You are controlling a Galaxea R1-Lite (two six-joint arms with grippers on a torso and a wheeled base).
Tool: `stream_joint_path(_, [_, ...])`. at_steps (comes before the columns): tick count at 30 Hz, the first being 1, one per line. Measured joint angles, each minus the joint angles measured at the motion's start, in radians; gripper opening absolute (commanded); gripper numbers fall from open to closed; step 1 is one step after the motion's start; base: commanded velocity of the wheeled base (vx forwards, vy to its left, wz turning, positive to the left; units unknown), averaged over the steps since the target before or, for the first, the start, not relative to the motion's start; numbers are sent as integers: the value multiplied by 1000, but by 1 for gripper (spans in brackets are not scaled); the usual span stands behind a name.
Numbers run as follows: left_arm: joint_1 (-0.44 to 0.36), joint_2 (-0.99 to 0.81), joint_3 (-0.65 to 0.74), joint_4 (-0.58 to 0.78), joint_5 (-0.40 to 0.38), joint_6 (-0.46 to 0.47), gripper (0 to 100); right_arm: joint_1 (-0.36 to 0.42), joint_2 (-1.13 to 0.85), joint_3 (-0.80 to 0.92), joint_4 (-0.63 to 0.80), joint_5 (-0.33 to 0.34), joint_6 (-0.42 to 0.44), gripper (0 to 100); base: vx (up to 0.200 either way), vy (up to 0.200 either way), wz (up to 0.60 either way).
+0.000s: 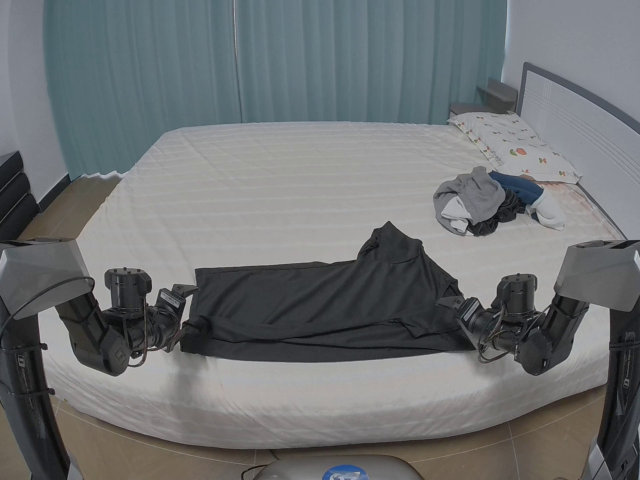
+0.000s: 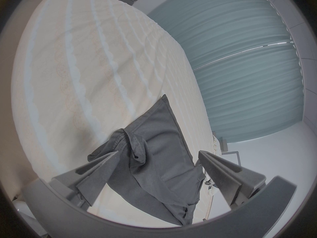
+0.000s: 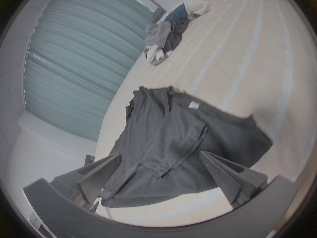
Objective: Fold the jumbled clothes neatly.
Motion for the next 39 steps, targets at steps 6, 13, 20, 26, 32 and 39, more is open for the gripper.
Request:
stream_joint_path(6, [1,-6,8,0,-5,-1,100,18,37,-43,38,-1,2,100,0,0,0])
stream_joint_path(13, [-2,-6,8,0,-5,-1,100,21,70,-101,69,-13,3,100,0,0,0])
stream_joint_path(20, [-3,-6,7,-1,-5,0,100,22,89,-157,110,-23,4,0,0,0,0])
stream_joint_path(26, [-2,-6,6,0,-4,0,100,22,91,-171,119,-34,8,0,0,0,0])
stream_joint_path(32, [-2,-6,6,0,-3,0,100,20,71,-161,118,-34,36,0,0,0,0])
stream_joint_path(39, [-3,-7,6,0,-1,11,100,11,-38,-135,94,-31,117,0,0,0,0])
